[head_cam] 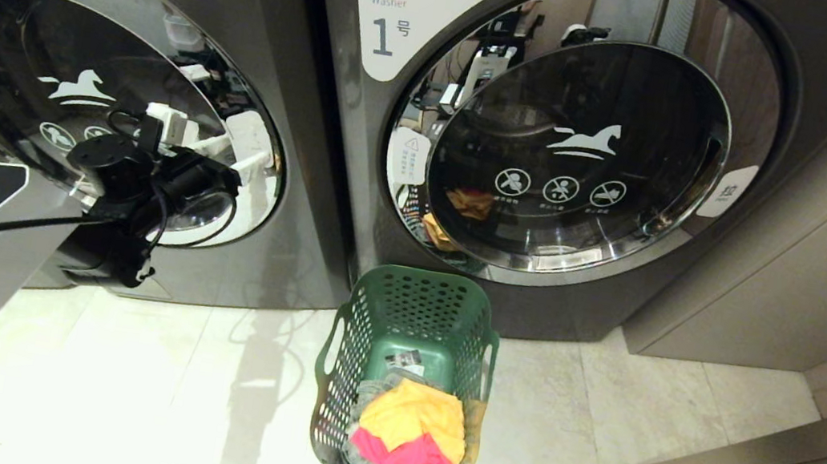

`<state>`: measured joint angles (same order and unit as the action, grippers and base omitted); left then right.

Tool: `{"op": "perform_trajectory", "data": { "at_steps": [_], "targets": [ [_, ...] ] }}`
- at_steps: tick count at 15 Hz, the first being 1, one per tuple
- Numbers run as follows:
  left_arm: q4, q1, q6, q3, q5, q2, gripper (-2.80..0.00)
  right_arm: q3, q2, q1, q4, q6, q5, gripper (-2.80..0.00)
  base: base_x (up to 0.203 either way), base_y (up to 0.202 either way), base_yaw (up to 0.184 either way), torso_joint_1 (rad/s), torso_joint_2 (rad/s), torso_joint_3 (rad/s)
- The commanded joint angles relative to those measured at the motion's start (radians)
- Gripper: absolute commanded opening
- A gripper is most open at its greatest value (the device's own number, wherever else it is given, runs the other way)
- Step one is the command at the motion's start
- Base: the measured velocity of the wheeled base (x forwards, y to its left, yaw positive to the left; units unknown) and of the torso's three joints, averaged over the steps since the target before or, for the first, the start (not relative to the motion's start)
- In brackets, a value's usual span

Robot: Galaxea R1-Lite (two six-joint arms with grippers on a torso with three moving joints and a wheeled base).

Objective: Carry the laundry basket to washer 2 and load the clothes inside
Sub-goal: Open the lid of the washing machine

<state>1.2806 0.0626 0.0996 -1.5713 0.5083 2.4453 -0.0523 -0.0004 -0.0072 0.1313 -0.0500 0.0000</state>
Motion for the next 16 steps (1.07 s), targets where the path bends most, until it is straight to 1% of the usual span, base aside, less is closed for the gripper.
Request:
{"op": "perform_trajectory", "data": {
  "at_steps": [1,5,9,13,16],
  "targets": [
    [0.008,0.0,-0.001,0.006,-0.003,-0.005,0.0,0.0,0.0,0.0,0.001,-0.001,0.0,-2.8,0.0,0.0,0.0,0.0,0.0,0.0],
    [0.009,0.0,-0.007,0.056,-0.007,-0.02,0.0,0.0,0.0,0.0,0.001,-0.001,0.0,-2.8,0.0,0.0,0.0,0.0,0.0,0.0],
    [0.011,-0.004,-0.008,0.138,-0.006,-0.087,0.0,0.0,0.0,0.0,0.001,-0.001,0.0,-2.8,0.0,0.0,0.0,0.002,0.01,0.001],
    [0.014,-0.003,-0.008,0.181,-0.005,-0.118,0.0,0.0,0.0,0.0,0.001,-0.001,0.0,-2.8,0.0,0.0,0.0,0.0,0.0,0.0],
    [0.016,0.0,0.002,0.173,0.001,-0.115,0.0,0.0,0.001,0.0,0.001,-0.001,0.0,-2.8,0.0,0.0,0.0,0.0,0.0,0.0]
  ]
}}
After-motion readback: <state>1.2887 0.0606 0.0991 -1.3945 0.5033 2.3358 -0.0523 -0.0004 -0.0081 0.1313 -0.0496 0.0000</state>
